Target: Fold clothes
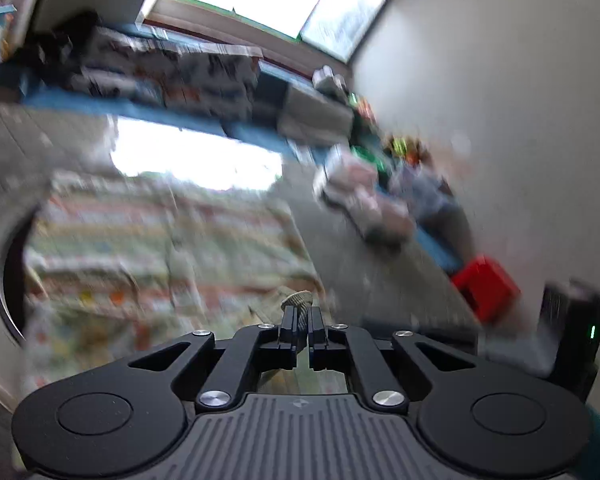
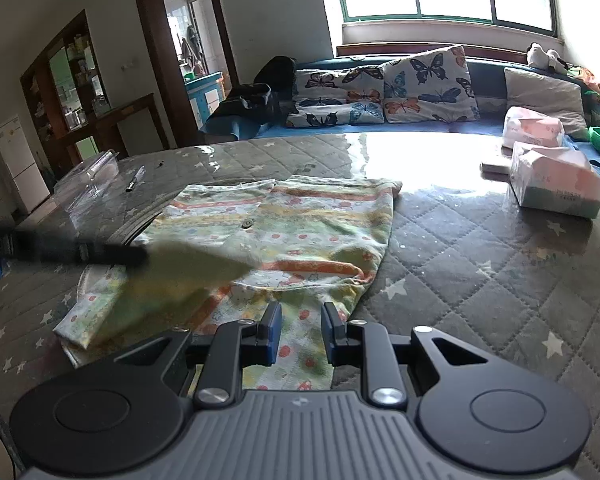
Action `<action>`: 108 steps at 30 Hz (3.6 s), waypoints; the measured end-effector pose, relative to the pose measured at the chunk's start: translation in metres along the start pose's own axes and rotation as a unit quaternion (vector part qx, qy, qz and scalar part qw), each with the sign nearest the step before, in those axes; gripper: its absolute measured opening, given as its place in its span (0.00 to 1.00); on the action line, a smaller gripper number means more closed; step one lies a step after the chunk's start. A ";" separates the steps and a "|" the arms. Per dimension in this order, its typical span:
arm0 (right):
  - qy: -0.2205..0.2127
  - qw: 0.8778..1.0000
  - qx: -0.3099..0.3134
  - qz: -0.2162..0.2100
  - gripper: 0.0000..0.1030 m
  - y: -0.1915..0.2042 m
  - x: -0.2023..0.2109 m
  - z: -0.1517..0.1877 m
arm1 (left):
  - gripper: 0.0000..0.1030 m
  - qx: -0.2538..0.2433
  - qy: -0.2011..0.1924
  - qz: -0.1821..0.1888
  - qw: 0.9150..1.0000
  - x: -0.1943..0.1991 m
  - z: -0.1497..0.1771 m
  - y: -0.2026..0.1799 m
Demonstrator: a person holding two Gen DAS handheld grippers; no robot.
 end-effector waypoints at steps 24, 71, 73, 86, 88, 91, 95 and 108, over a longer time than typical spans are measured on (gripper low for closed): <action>0.053 0.998 0.023 -0.024 0.23 0.045 -0.063 0.002 | 0.17 0.045 0.009 -0.135 0.990 0.048 0.002 0.138; 0.065 0.980 0.182 -0.045 0.21 0.073 -0.003 0.046 | 0.42 -0.071 0.084 -0.096 0.989 0.041 0.057 0.055; 0.063 0.979 0.188 -0.044 0.24 0.072 0.003 0.047 | 0.45 -0.055 0.087 -0.096 0.990 0.052 0.061 0.052; 0.046 0.966 0.252 -0.031 0.32 0.074 0.032 0.063 | 0.50 0.044 0.138 -0.050 0.988 0.064 0.100 0.032; 0.044 0.964 0.259 -0.029 0.33 0.073 0.034 0.065 | 0.40 0.056 0.144 -0.034 0.987 0.060 0.103 0.030; 0.044 0.962 0.267 -0.030 0.37 0.074 0.035 0.069 | 0.18 0.068 0.143 -0.013 0.987 0.056 0.099 0.027; 0.041 0.959 0.277 -0.040 0.42 0.077 0.037 0.072 | 0.12 0.077 0.102 0.002 0.992 0.061 0.070 0.027; 0.015 0.968 0.235 -0.089 0.15 0.111 0.016 0.034 | 0.13 0.068 0.063 0.001 0.996 0.055 0.013 0.045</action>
Point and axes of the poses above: each gripper's, at about its wrist camera, not at the fingertips, and x roughly against the way its jaws point, y to its left, z to its underside, the point moved 10 cm from there along -x, roughly the way its jaws point, and after that the axes turned 12 degrees about z, right-handed, at the moved point
